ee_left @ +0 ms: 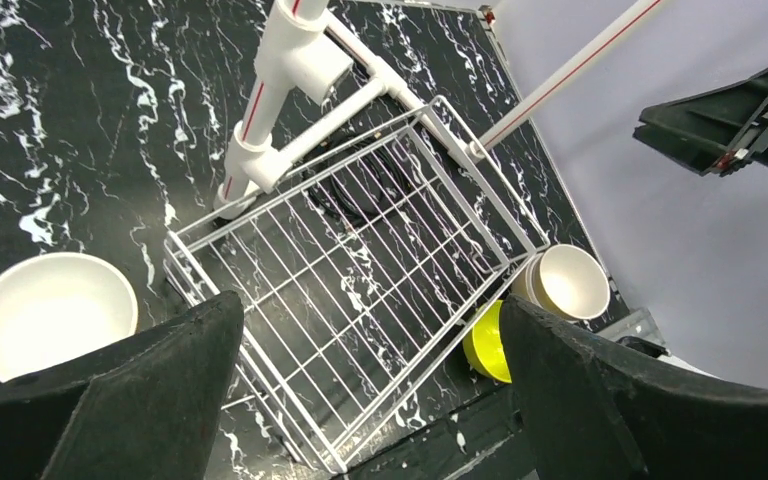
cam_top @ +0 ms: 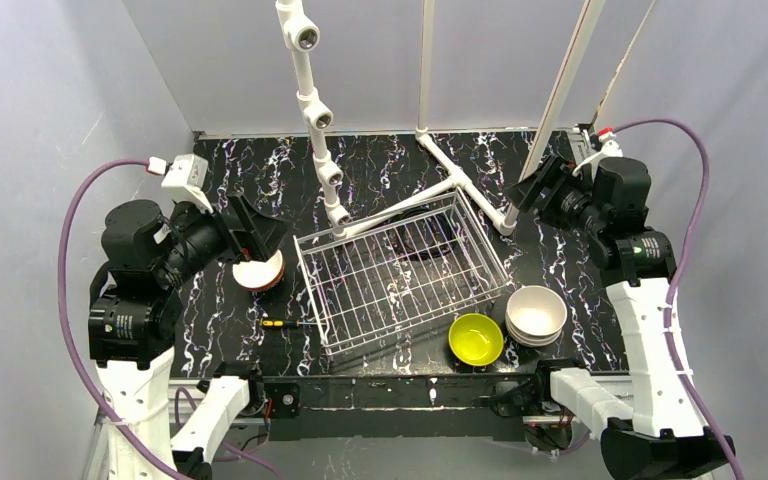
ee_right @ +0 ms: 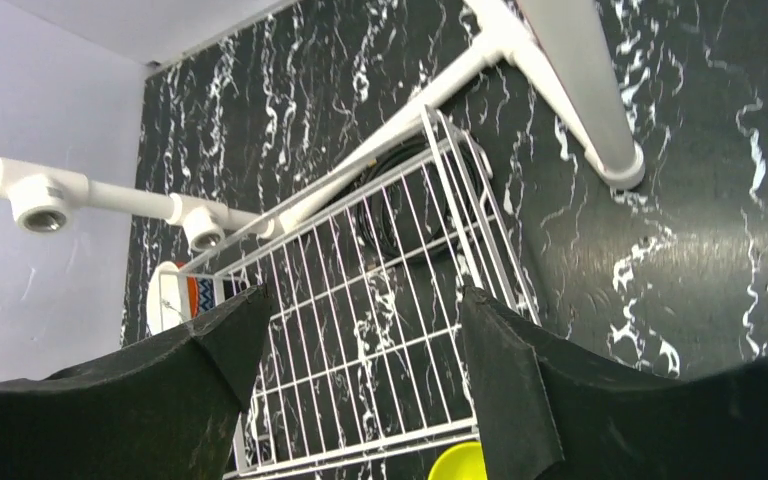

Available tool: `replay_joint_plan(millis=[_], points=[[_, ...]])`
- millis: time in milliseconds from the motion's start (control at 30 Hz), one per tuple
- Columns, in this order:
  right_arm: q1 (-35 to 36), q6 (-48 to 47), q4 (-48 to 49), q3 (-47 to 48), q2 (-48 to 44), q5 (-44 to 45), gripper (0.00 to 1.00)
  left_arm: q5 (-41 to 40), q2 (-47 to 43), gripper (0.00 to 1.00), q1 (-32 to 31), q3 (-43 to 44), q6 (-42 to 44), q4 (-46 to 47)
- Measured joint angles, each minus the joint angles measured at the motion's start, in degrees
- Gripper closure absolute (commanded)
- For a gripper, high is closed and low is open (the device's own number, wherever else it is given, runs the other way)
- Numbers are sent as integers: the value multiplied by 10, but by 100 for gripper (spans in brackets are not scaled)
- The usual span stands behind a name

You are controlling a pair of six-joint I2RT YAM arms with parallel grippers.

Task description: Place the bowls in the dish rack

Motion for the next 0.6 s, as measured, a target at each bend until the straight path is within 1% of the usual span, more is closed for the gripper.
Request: replay_joint_plan(millis=[133, 167, 200, 267, 333, 433, 500, 600], points=[[0, 12, -16, -28, -19, -7, 21, 10, -10, 2, 0, -22, -14, 4], [0, 16, -14, -31, -26, -11, 23, 18, -17, 2, 0, -31, -20, 13], [0, 19, -13, -34, -32, -17, 28, 26, -24, 2, 0, -41, -25, 24], [0, 22, -8, -40, -37, -39, 31, 51, -46, 2, 0, -80, -42, 62], [0, 22, -2, -49, -32, -84, 32, 80, -64, 2, 0, -121, -61, 95], [0, 20, 4, -56, -8, -158, 29, 153, -59, 2, 0, -159, -82, 139], [4, 16, 7, -63, 11, -181, 28, 207, -42, 2, -1, -177, -94, 169], [16, 5, -6, -76, 24, -192, 28, 238, -27, 2, -9, -209, -107, 201]])
